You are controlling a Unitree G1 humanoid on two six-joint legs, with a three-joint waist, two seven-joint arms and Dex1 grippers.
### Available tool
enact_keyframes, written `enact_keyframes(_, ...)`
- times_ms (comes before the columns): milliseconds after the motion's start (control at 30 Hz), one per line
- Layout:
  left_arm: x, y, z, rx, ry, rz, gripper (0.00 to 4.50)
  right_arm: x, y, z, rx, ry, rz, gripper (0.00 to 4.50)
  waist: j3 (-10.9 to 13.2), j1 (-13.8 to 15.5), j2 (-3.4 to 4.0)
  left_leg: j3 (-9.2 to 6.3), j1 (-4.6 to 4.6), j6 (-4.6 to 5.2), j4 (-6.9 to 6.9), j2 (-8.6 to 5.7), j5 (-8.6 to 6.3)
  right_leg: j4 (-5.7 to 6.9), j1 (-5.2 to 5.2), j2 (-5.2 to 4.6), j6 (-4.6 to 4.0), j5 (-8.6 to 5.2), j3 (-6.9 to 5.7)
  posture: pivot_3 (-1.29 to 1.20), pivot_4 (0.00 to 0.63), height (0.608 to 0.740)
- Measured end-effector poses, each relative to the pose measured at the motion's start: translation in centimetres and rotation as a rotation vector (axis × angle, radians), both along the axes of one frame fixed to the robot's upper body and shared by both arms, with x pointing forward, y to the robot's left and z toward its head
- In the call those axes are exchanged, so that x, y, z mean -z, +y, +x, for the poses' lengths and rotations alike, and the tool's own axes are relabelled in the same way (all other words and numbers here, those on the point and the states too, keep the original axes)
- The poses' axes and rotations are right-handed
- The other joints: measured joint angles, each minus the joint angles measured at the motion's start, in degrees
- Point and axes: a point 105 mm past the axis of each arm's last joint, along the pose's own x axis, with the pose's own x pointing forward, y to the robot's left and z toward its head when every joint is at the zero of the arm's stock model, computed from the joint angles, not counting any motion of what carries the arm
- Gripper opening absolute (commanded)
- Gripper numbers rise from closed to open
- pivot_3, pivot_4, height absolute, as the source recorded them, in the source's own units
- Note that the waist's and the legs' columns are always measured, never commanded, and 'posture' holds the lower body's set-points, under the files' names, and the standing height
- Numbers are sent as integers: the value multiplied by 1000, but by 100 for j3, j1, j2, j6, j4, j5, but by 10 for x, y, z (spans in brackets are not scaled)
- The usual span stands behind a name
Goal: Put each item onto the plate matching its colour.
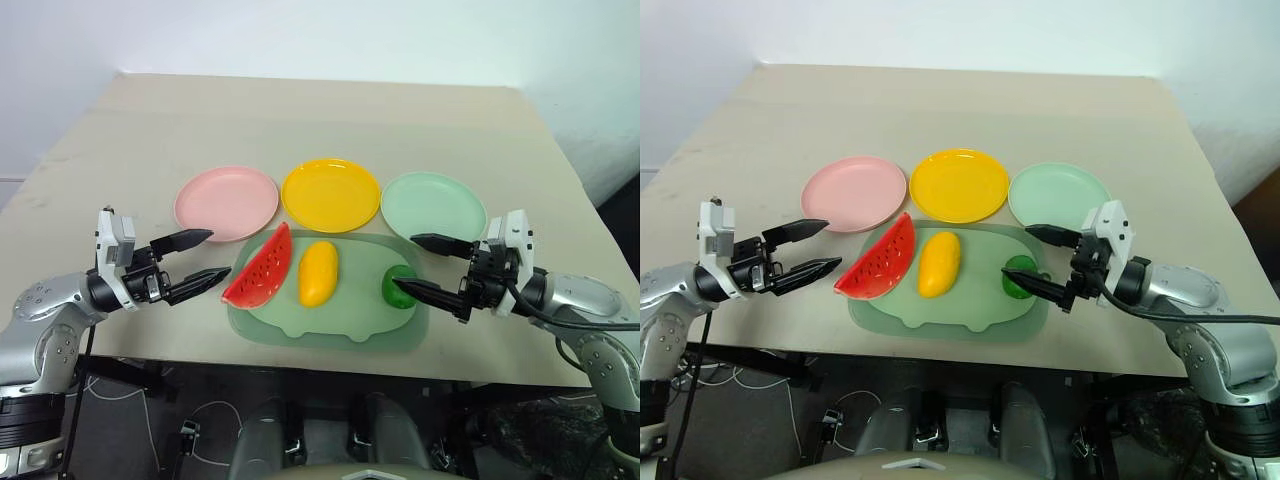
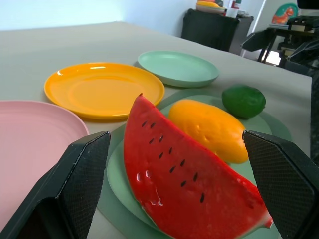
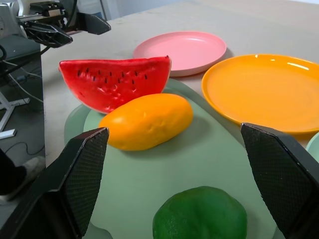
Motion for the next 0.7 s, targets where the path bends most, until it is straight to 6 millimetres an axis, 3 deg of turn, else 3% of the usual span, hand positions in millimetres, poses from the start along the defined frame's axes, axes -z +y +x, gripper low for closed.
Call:
enact_keyframes(267, -3, -6, 3, 22, -14, 7, 4457, -2, 1, 2, 14, 0, 1, 4500, 0, -1, 0, 0, 0, 0, 0, 0, 0, 0, 0, 0, -2, 1, 0, 0, 150, 696)
enact_keyframes(700, -1, -16, 7, 59, -11, -1, 4457, 11, 3, 2, 62, 80, -28, 4500, 0, 1, 0, 0, 0, 0, 1, 0, 0, 0, 1, 0, -12, 7, 0, 0, 150, 696)
